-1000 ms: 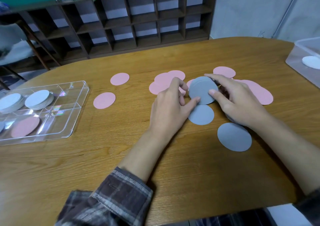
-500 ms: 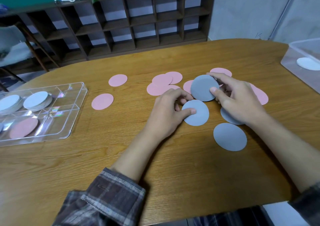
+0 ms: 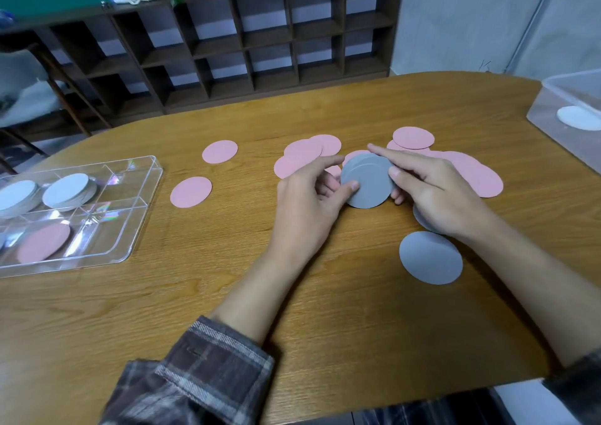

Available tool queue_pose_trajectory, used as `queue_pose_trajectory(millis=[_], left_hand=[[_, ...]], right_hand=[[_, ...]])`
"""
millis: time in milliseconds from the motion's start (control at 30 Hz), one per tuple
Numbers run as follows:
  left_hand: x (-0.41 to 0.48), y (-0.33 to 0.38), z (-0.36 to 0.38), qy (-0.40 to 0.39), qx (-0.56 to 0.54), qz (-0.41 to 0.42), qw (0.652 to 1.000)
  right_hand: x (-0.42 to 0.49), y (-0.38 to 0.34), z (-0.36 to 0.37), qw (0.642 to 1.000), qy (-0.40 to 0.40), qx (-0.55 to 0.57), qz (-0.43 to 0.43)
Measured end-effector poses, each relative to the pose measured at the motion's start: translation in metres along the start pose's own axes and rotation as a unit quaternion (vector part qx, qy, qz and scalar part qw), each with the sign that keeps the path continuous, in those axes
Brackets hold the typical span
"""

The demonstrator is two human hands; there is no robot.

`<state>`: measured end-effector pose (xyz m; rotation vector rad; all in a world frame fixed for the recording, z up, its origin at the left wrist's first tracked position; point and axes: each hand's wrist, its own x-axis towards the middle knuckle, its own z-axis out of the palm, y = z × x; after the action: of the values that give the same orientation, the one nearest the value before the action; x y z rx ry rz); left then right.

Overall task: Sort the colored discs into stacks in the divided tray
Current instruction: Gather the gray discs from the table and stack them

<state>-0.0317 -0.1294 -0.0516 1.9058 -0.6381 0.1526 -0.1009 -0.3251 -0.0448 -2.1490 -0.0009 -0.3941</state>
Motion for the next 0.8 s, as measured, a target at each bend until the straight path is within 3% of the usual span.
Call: queue_pose_trajectory(millis=[433, 600, 800], left_hand=[[0.001, -0.002, 0.002, 0.053, 0.024, 0.026, 0.998], [0.0, -0.001, -0.001, 0.035, 0.027, 0.042, 0.998], [-0.005, 0.006, 0.002, -0.005, 0.016, 0.053, 0.998]], right_hand=[[-0.002, -0.001, 0.001, 0.981, -0.035, -0.177, -0.065], [-0.007, -0.003, -0.005, 0.987, -0.01, -0.138, -0.076], [-0.01, 0.008, -0.015, 0.997, -0.011, -0.071, -0.026]])
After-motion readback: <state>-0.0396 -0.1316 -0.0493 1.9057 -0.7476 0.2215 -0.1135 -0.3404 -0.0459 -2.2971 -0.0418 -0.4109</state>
